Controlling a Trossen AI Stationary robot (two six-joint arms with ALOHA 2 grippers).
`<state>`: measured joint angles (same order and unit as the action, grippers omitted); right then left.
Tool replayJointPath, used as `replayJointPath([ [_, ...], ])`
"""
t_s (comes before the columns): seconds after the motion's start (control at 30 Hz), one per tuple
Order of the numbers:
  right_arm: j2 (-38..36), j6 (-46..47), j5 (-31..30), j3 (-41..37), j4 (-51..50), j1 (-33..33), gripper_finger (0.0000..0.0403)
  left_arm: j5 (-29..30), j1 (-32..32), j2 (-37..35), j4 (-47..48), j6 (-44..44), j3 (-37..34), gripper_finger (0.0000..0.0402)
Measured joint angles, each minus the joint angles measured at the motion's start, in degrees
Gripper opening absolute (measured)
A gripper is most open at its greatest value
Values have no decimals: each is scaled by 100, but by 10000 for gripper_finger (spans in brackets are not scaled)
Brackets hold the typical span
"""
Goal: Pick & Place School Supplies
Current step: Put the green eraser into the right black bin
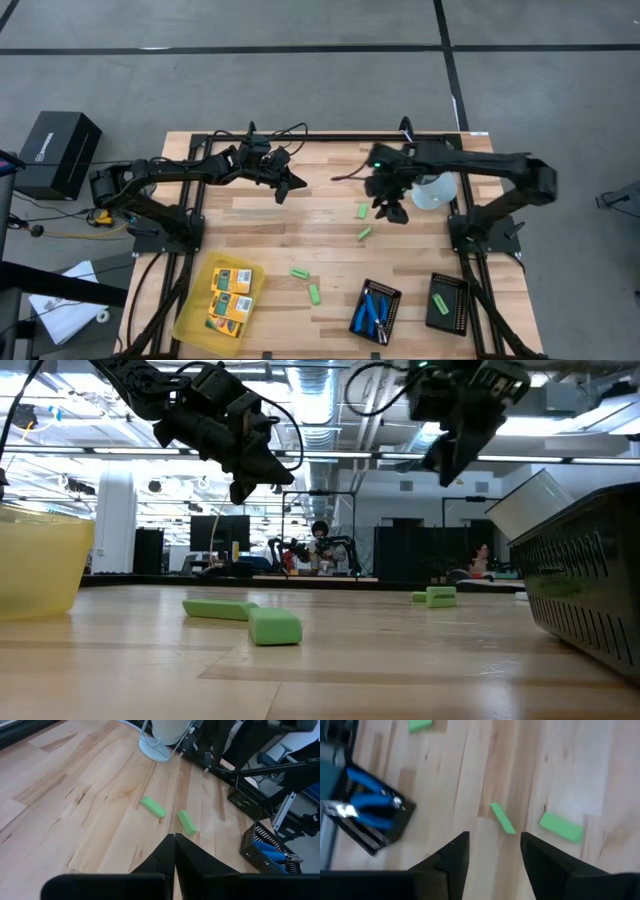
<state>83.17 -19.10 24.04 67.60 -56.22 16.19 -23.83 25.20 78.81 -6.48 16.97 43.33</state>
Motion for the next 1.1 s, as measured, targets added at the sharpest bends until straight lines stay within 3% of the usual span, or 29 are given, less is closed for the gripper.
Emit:
replayJointPath([
  [0.2,1097,-1301,-94,761,-372,-76,173,7,-1,0,2,2,0,3],
  [0.37,1675,-1870,-154,988,-357,-174,171,9,-1,0,2,2,0,3],
  [1.1,2402,-1811,-121,980,-248,-634,165,26,1,0,4,-17,0,3],
])
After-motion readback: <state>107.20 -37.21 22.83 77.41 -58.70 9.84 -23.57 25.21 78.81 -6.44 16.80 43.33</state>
